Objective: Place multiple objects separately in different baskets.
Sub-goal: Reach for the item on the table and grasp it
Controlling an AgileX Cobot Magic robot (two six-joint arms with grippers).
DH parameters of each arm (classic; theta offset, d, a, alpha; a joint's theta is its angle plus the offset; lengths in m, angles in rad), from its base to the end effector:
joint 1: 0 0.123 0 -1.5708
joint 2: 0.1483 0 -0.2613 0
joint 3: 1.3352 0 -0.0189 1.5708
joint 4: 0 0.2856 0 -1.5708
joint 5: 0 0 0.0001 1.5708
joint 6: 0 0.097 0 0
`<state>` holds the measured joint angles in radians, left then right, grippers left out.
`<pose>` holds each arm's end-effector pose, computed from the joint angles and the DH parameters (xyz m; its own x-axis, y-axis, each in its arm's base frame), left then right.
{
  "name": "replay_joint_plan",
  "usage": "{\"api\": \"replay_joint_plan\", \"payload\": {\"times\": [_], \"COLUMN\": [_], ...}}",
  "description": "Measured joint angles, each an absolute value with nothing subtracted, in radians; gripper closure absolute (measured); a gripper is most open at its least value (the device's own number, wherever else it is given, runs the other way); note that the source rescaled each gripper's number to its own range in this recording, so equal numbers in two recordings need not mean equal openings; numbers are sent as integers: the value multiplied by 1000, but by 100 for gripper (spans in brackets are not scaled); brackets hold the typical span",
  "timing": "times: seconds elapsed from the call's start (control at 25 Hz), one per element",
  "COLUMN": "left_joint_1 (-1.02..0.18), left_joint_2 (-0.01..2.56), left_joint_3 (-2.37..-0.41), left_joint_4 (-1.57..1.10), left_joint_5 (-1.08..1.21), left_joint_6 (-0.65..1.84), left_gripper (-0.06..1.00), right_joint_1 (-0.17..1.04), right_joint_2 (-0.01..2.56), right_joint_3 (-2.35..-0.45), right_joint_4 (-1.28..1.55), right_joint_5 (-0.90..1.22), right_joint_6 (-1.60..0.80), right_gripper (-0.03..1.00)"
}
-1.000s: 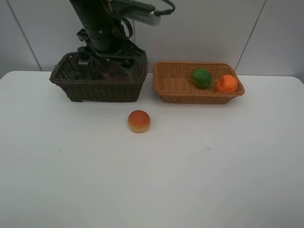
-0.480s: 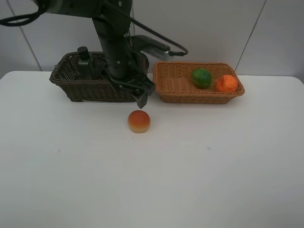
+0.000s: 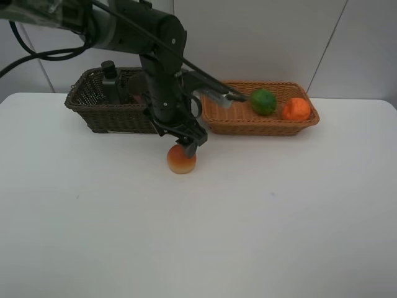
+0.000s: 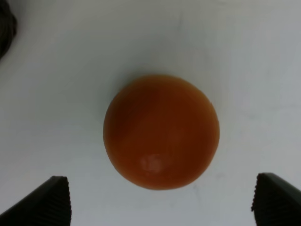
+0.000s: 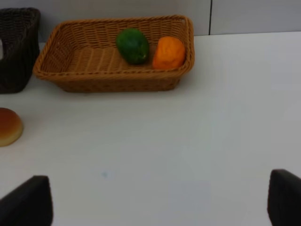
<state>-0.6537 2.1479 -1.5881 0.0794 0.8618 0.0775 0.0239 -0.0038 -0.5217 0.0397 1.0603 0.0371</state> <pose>0.3679 -0.2745 0.1112 -0.6882 0.6893 -0.2263 0.6902 0.7182 0.0884 0.0515 0.0046 0.2983 -0.4347 0.0461 -0.8994 -0.0306 0.9974 0.0659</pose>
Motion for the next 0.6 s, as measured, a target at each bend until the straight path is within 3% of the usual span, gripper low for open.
{"api": "replay_joint_plan", "payload": {"times": [0.6], "left_joint_1": [-662], "left_joint_2": [2190], "left_joint_3": [-1588], "left_joint_4": [96], "left_joint_5": [810], "left_joint_6": [89], "left_gripper": [-6], "right_joint_1": [24], "right_joint_2": [-4], "right_joint_3": [-522], "right_joint_4": [40], "right_joint_5": [1060], "right_joint_6": [37], "right_gripper": [-3]}}
